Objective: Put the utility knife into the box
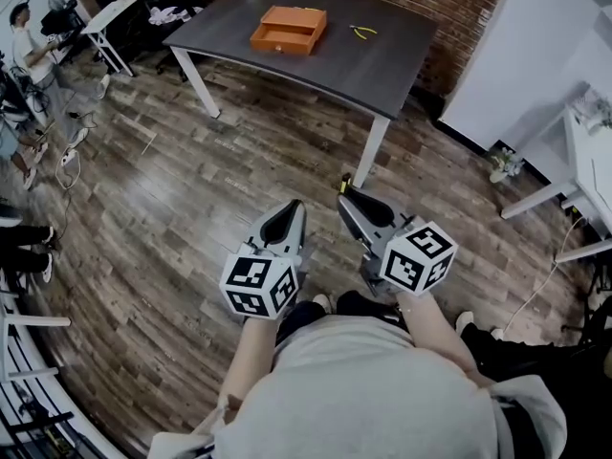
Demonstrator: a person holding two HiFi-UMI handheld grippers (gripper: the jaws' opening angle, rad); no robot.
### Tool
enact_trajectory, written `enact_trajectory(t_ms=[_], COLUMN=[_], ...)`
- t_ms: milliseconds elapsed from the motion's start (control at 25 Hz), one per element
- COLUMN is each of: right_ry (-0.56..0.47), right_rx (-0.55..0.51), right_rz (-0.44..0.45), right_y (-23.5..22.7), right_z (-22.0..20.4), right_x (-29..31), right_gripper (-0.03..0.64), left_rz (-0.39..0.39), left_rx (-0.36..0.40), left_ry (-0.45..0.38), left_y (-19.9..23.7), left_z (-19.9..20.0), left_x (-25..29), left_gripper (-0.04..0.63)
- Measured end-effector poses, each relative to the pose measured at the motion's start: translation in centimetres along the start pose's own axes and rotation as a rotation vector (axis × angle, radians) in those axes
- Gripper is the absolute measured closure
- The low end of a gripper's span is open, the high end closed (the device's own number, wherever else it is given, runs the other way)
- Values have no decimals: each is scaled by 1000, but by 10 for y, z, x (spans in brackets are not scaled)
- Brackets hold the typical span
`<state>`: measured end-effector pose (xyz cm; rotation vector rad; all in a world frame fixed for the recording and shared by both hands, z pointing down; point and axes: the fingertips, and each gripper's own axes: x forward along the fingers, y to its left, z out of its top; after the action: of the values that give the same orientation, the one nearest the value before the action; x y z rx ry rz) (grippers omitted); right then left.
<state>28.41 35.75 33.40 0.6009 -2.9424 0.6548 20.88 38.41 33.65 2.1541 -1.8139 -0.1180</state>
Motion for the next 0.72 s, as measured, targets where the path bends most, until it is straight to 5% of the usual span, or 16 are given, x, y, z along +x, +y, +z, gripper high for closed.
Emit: enact_trajectory(t_ms=[520,720], right_ry=[46,33], right_rx=[29,15], right_rz=[20,46], right_y=[-5,-28], right_z=[-19,0], right_x=[47,92], right_gripper=[551,551], left_rz=[39,146], left_rx=[-68,35], left_ry=[38,2], left_y=[52,99], left_z=[-15,7], left_x=[4,23], left_gripper=[569,569])
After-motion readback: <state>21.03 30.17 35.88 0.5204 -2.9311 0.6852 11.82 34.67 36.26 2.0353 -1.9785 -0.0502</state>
